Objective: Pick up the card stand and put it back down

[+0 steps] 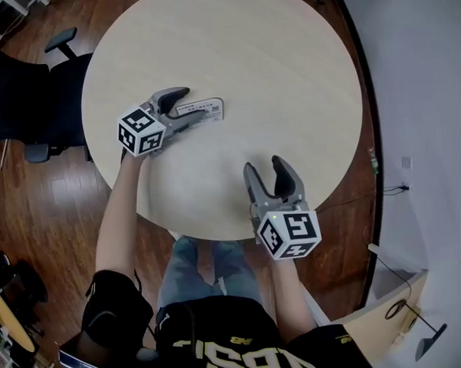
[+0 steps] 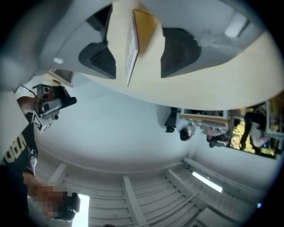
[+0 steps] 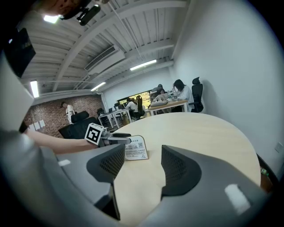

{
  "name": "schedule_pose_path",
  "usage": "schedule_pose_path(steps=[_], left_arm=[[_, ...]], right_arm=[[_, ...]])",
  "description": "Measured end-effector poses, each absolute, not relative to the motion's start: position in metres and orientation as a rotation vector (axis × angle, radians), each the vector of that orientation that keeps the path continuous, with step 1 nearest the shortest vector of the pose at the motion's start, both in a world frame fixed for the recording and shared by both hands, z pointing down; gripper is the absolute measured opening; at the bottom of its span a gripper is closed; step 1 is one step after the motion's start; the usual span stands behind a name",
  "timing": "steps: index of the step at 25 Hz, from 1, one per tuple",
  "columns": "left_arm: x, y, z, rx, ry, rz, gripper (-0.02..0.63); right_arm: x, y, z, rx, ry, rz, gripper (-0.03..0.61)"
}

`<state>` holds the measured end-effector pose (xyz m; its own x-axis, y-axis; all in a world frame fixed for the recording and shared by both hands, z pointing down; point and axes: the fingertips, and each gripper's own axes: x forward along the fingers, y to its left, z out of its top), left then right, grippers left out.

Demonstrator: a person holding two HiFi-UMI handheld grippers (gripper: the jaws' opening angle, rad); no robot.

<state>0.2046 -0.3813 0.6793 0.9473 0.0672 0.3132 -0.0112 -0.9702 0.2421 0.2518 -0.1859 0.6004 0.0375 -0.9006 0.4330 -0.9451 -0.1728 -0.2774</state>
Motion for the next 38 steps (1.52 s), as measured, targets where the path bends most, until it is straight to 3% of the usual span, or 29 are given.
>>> schedule_pose_path(steps=[1,11,17,20,23,28,32,38], left_arm=[[0.196,-0.386,0.664,2.879,-0.039,0.448,0.342],[0.081,-0.309,0.456,2.961,-0.761,-0.023,0.367],[0.025,-0.208,0.41,2.944,-1.073,-0.115,0.527],[-0.013,-0.171,0.413,2.835,-1.254,-0.154,0.504],[-0.039,-0.121,0.421,2.838,-1.324,-0.148,0.4],[-0.069,-0.036,0.43,2.822,-1.338,-0.188,0.42],[-0.085,0.023,0.458,2.812,-1.317,-0.042,0.426],[-0.089,0.059,0.421,2.839,-1.403,-0.055,0.459]], right_arm=[[0.249,-0.186,0.595,2.203,-1.976,0.807,0.264],[0.213,-0.19,0.485,2.097,-2.282,0.557,0.264],[0.159,-0.155,0.437,1.925,-2.404,0.307,0.264],[0.14,-0.121,0.427,1.928,-2.425,0.24,0.264],[0.118,-0.073,0.432,1.953,-2.414,0.233,0.264],[0.081,0.021,0.451,1.976,-2.35,0.258,0.265],[0.055,0.091,0.477,1.913,-2.303,0.329,0.265],[0.066,0.118,0.435,1.937,-2.244,0.178,0.264]])
